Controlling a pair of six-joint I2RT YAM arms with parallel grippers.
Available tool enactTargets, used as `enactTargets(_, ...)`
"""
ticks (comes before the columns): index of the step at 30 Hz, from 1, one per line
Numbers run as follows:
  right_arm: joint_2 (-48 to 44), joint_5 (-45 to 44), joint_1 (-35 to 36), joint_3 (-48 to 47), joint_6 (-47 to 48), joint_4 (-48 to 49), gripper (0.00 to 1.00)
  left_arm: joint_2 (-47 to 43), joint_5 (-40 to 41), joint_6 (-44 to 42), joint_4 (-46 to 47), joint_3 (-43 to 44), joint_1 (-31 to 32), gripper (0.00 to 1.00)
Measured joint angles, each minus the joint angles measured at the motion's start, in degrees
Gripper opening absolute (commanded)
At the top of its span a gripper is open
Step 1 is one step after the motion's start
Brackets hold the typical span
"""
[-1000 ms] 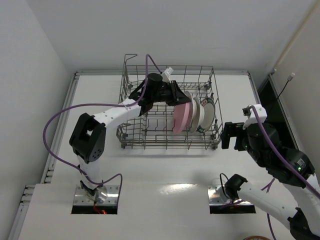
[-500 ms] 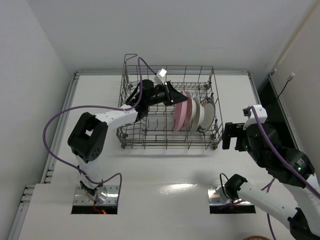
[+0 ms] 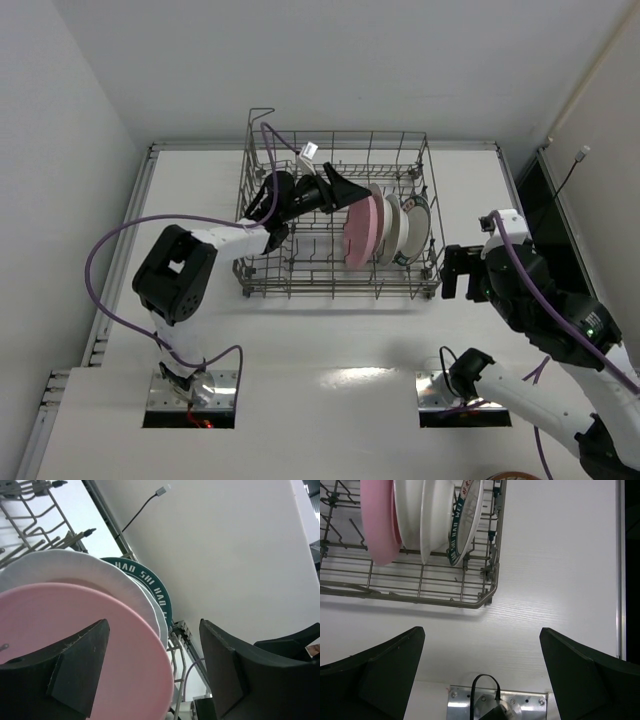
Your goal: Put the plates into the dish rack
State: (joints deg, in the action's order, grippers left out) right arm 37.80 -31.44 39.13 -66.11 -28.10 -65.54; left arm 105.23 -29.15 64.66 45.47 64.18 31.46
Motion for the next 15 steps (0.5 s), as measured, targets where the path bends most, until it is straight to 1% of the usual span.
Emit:
enactTargets(3,1.33,0.37,0.00,0.52,0.02,0.48,0.99,-1.49,0.70,-1.90,-2.58,0.55,-0.07,0.71)
enactTargets(7,3.06,1.09,0.00,0.68,0.02,1.33,0.99,-2.73,1.33,-5.20,-7.61,4.68,-0.22,0.73)
enactTargets(11,3.58,2.03,0.00,0.66,0.04,2.51,0.99,-4.85,0.94,-7.13,-10.12,6.19,-1.92,0.73)
enactTargets(12,3.56,2.12,0.00,0.61,0.04,2.51,0.99,-5.60,0.92,-7.72,-11.10,6.27,-2.51,0.76)
enactTargets(15,3.58,2.34,0.00,0.26,0.02,2.49,0.99,-8.46,2.40,-12.37,-17.57,8.31,-4.09,0.77)
